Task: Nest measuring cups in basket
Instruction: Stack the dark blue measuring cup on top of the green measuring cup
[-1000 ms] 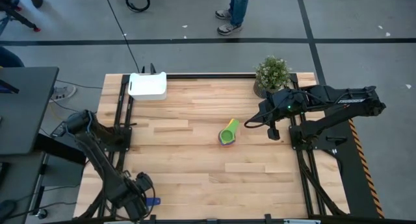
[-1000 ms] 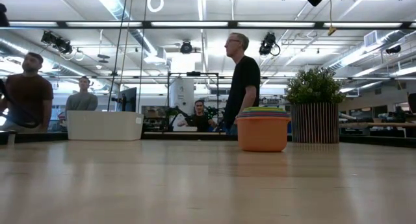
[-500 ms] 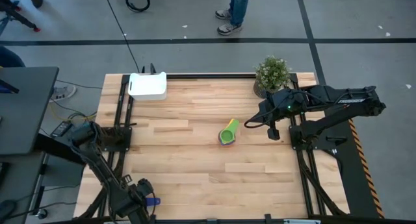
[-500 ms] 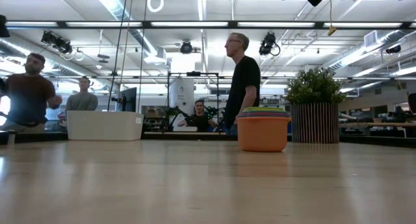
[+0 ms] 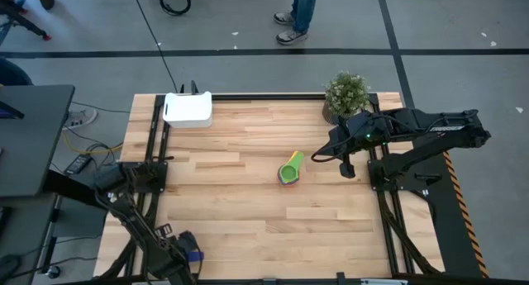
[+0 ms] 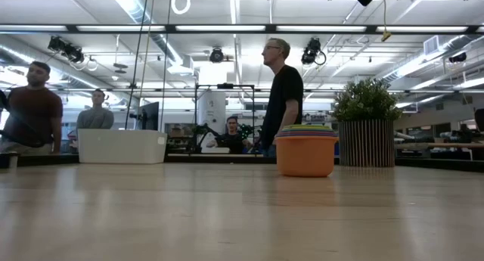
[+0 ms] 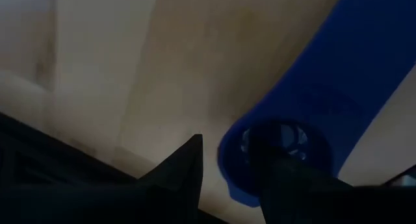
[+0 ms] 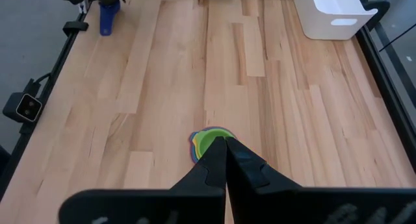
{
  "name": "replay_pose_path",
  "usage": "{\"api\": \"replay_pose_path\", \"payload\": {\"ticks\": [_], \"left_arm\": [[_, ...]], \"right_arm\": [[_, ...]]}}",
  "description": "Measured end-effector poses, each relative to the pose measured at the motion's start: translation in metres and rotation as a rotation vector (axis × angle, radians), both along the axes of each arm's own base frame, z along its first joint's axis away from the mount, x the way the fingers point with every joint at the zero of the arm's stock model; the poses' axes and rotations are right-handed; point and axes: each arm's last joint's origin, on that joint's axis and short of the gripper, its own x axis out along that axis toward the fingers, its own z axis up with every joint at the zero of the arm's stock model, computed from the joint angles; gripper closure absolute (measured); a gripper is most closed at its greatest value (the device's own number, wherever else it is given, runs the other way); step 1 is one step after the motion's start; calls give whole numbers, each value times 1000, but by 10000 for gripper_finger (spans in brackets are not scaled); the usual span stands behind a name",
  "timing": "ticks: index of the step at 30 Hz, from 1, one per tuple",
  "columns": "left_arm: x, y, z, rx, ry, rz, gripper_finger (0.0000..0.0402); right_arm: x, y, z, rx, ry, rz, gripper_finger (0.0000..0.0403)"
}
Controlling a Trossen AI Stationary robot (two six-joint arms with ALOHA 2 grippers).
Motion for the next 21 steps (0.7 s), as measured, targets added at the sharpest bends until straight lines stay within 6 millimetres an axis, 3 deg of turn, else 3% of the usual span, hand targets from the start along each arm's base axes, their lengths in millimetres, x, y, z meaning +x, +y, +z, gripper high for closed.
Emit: {"api": "replay_pose_path", "payload": {"ticks": [9,21], "left_arm": [[2,-4,-8,-38,-24,-45,280],[3,3,-15,-95,35,-142,375]], "right_arm": [[0,0,0,0,1,0,398],[0,0,0,0,1,0,398]]}}
